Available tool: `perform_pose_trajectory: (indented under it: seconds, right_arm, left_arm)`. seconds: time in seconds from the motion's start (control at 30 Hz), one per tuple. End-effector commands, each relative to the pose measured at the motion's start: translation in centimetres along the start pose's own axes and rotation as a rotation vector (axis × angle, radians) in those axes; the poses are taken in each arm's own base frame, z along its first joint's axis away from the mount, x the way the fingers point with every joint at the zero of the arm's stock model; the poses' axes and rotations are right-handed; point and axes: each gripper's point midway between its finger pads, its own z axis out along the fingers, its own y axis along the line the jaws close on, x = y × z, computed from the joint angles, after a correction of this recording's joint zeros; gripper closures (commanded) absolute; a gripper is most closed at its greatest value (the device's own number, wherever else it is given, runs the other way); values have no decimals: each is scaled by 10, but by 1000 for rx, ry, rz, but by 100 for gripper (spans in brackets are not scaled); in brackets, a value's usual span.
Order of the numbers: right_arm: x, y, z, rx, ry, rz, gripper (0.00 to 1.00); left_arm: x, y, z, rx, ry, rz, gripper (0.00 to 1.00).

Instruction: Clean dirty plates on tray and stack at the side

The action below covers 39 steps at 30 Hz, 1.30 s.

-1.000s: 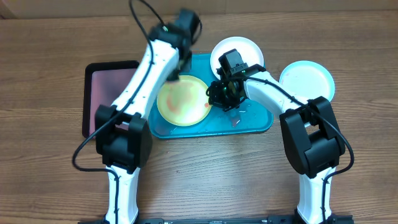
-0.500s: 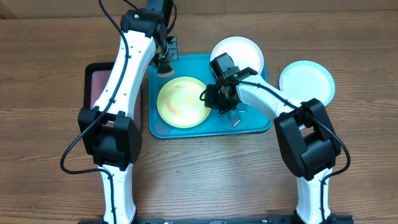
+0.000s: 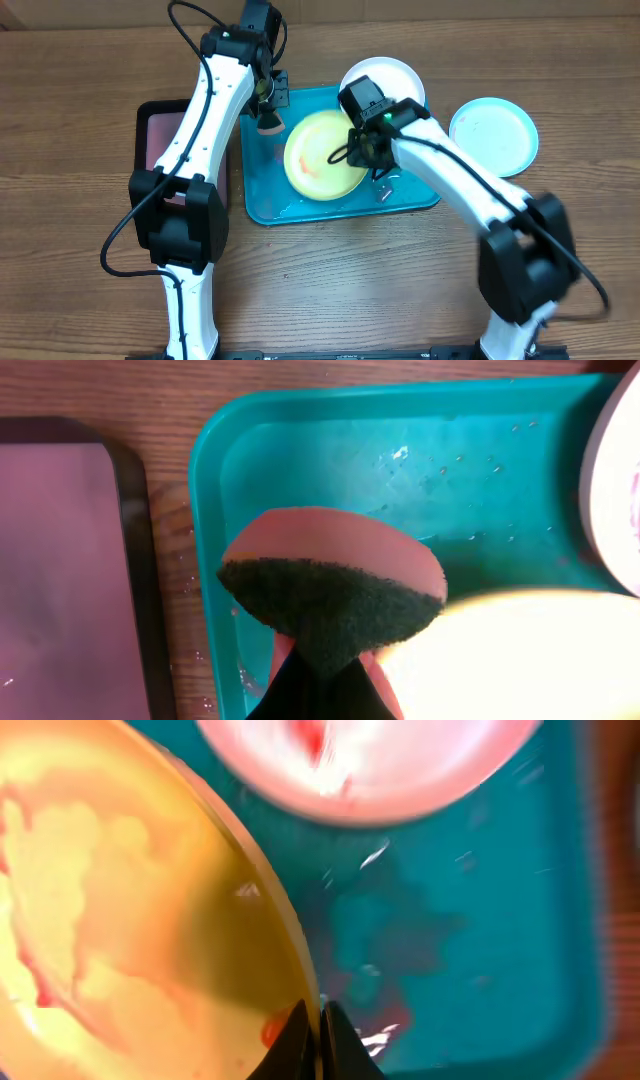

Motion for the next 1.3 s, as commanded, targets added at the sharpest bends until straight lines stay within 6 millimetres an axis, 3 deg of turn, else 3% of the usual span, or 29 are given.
perform_pose_trajectory:
  seconds: [0.0, 0.33, 0.8, 0.9, 1.27]
  right_arm:
    - [-41, -25, -59, 213, -297, -19, 96]
    - [-45, -39, -123, 576, -623, -71, 96]
    - [-33, -9, -190, 758, -920, -211, 96]
    - [-33, -6, -200, 785, -965, -220, 96]
    - [-31, -5, -201, 780, -968, -225, 96]
  left_arm:
    - [2, -3, 0, 10, 0, 8, 96]
    - [7, -2, 10, 6, 14, 9, 96]
    - [6, -2, 10, 7, 10, 9, 96]
    - [6, -2, 10, 7, 10, 8, 96]
    - [6, -2, 10, 6, 10, 8, 96]
